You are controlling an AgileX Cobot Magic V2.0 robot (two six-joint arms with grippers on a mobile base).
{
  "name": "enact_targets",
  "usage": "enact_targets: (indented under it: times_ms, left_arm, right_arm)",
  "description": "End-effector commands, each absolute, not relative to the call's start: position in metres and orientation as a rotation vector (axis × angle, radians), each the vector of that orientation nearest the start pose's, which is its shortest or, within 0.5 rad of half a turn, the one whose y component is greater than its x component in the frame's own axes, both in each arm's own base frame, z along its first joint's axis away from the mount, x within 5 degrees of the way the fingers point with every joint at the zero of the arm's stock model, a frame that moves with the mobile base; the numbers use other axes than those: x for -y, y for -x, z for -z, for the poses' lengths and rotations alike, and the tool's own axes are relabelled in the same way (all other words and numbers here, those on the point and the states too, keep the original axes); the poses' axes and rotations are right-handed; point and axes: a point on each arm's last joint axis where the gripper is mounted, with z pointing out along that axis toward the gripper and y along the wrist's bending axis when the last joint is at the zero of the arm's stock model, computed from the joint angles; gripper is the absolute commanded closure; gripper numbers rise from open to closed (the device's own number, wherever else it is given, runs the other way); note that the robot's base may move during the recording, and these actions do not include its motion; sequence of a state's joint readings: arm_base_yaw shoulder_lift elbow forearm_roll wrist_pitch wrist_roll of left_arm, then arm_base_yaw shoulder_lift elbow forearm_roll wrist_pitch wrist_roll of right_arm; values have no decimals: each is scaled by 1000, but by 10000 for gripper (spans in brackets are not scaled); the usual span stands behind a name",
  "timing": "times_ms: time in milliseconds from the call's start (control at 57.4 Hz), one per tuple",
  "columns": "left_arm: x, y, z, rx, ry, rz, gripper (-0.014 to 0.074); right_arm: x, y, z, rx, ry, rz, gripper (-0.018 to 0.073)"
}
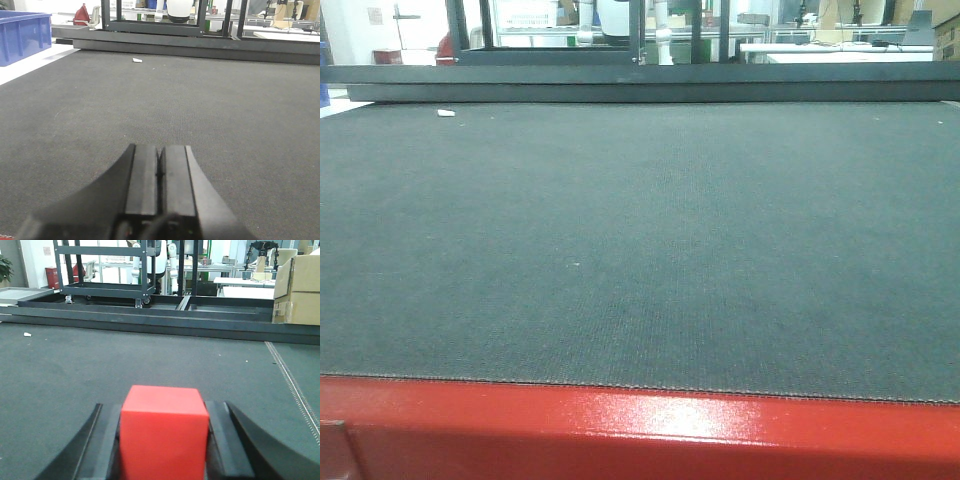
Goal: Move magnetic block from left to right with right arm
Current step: 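Hold the red cube raised in the right gripper, then drive the base away from the table carrying the cube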
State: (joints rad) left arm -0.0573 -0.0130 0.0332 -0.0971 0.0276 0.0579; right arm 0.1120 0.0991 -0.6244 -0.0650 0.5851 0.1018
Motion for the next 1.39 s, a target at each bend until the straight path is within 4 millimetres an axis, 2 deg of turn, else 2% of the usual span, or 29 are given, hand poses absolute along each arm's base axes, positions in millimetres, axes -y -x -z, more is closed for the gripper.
enact_targets:
  times_ms: [0,1377]
  left_arm:
    - [3,-55,-206,-1443,1,82,722]
    - [3,-55,-206,-1443,0,82,722]
  right_arm:
    - [3,-6,-370,-1438,28,-84,344]
    - [3,-6,-370,-1438,28,-84,344]
